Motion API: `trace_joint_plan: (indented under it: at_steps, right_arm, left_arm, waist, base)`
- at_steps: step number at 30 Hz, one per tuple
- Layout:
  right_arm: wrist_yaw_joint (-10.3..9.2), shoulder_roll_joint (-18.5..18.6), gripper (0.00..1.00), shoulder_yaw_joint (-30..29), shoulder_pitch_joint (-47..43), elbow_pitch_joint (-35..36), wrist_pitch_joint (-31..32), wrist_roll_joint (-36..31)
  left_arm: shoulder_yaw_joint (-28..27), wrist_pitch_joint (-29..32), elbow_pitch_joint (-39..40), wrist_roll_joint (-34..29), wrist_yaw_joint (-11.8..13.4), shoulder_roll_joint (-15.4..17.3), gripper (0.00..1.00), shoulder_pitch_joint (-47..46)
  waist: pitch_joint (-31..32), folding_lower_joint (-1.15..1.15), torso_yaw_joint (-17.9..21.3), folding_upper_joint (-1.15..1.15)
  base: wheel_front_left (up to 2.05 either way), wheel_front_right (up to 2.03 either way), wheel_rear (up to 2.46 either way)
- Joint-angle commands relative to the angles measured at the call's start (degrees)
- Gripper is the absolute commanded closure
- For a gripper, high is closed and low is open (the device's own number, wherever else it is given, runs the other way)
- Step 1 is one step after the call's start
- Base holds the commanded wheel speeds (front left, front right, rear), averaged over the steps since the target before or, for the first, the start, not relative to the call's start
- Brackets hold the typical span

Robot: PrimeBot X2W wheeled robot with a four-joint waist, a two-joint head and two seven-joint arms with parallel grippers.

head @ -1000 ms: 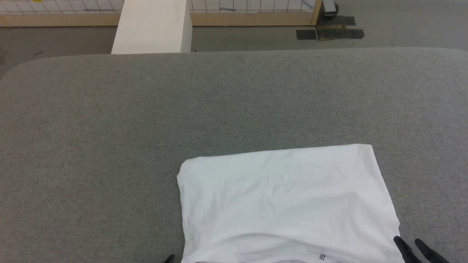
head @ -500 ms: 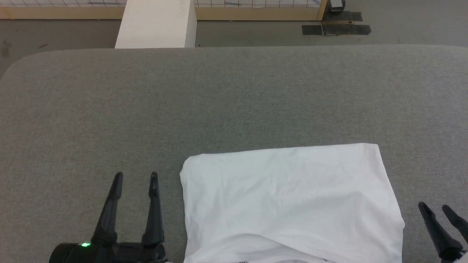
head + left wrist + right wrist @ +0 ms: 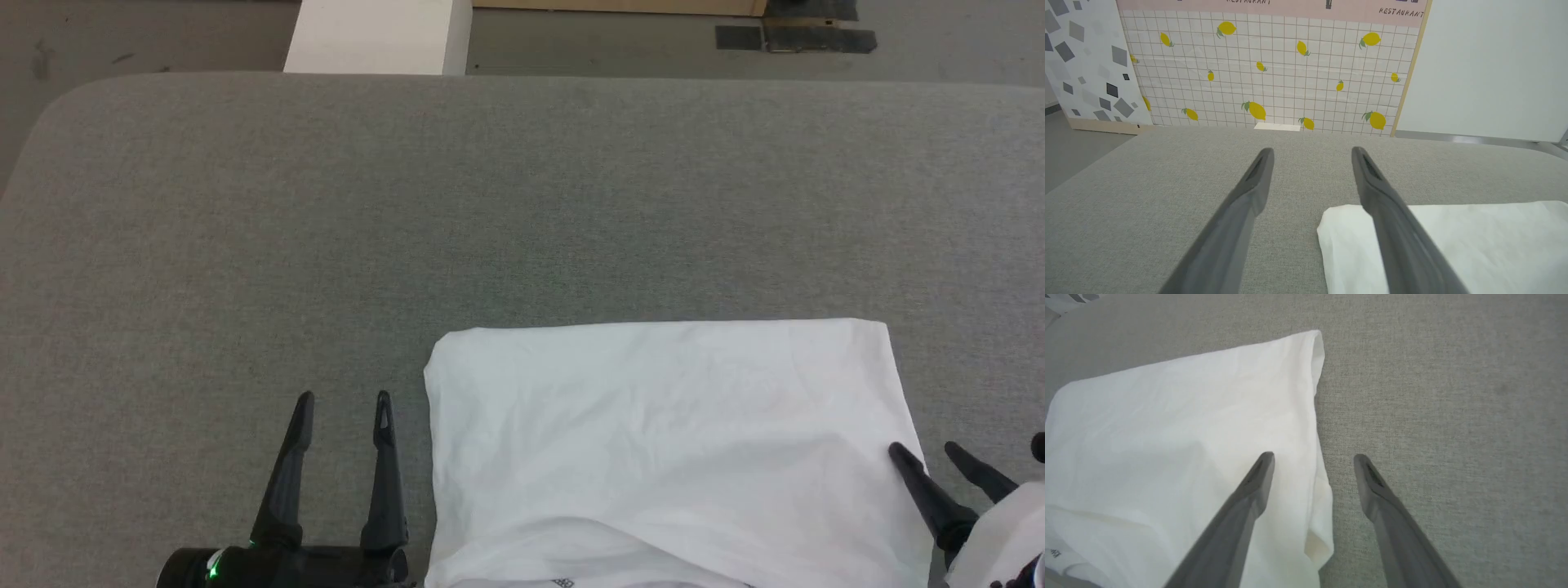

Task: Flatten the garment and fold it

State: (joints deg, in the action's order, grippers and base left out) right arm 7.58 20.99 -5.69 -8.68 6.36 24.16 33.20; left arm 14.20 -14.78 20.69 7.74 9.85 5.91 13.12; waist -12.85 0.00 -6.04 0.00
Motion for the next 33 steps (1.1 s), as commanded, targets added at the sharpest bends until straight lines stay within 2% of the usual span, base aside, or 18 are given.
trace_joint_plan:
  at_steps: [1, 5, 7, 8, 9, 10, 11, 17, 23, 28, 33]
  right_arm:
    - [-0.09, 0.74, 0.0, 0.93, 1.35, -1.28, -0.17, -0.48]
    - [-0.09, 2.38, 0.0, 4.15, 2.32, -4.76, 0.86, 0.48]
    - [-0.09, 2.72, 0.16, 5.96, 2.72, -6.29, 1.76, 1.58]
    - [-0.09, 2.9, 0.56, 6.78, 3.01, -7.12, 2.2, 1.94]
    - [-0.09, 3.15, 0.66, 7.44, 3.24, -7.79, 2.53, 1.95]
    - [-0.09, 3.31, 0.91, 8.02, 3.58, -8.59, 2.65, 1.98]
    - [-0.09, 3.29, 1.0, 8.31, 3.91, -9.19, 2.51, 2.02]
    - [-0.09, 1.83, 1.0, 6.64, 6.29, -12.06, -0.39, 1.89]
    - [-0.09, 1.42, 1.0, -0.59, 8.48, -13.74, -2.74, 1.15]
    - [-0.09, 2.52, 1.0, -8.46, 7.83, -15.2, -2.79, -0.08]
    - [-0.09, 3.08, 1.0, -12.05, 6.36, -13.65, -1.78, -1.13]
  left_arm:
    - [0.09, -0.21, -0.4, -0.97, -0.31, -0.26, 0.0, -1.0]
    - [0.12, -0.21, -1.17, -1.06, -0.77, -0.59, 0.0, -1.22]
    - [0.09, -0.21, -1.56, -1.08, -1.02, -0.66, 0.0, -1.23]
    - [0.01, -0.21, -1.69, -1.07, -1.12, -0.7, 0.0, -1.26]
    - [-0.04, -0.21, -1.8, -1.05, -1.21, -0.72, 0.0, -1.26]
    - [-0.07, -0.21, -1.99, -1.03, -1.37, -0.73, 0.0, -1.25]
    - [-0.09, -0.21, -2.14, -1.02, -1.5, -0.73, 0.0, -1.27]
    - [-0.37, -0.21, -3.19, -0.76, -2.11, -0.69, 0.0, -1.13]
    - [-0.66, -0.21, -3.84, -0.23, -2.54, -0.76, 0.0, -0.67]
    - [-0.71, -0.21, -4.24, 0.02, -2.93, -0.66, 0.0, -0.38]
    - [-0.61, -0.21, -4.68, 0.31, -3.18, -0.67, 0.0, -0.28]
  waist:
    - [-0.57, 0.0, -0.8, 0.0]
    - [-0.76, 0.0, -1.35, 0.0]
    - [-0.77, 0.0, -1.42, 0.0]
    - [-0.74, 0.0, -1.39, 0.0]
    - [-0.69, 0.0, -1.35, 0.0]
    - [-0.61, 0.0, -1.27, 0.0]
    - [-0.49, 0.0, -1.19, 0.0]
    - [0.8, 0.0, -0.25, 0.0]
    - [2.07, 0.0, 1.41, 0.0]
    - [2.52, 0.0, 2.6, 0.0]
    - [2.48, 0.0, 3.62, 0.0]
  base:
    - [0.0, 0.0, 0.0]
    - [0.0, 0.0, 0.0]
    - [0.0, 0.0, 0.0]
    - [0.0, 0.0, 0.0]
    - [0.0, 0.0, 0.0]
    - [0.0, 0.0, 0.0]
    - [0.0, 0.0, 0.0]
    - [0.0, 0.0, 0.0]
    - [0.0, 0.0, 0.0]
    - [0.0, 0.0, 0.0]
    - [0.0, 0.0, 0.0]
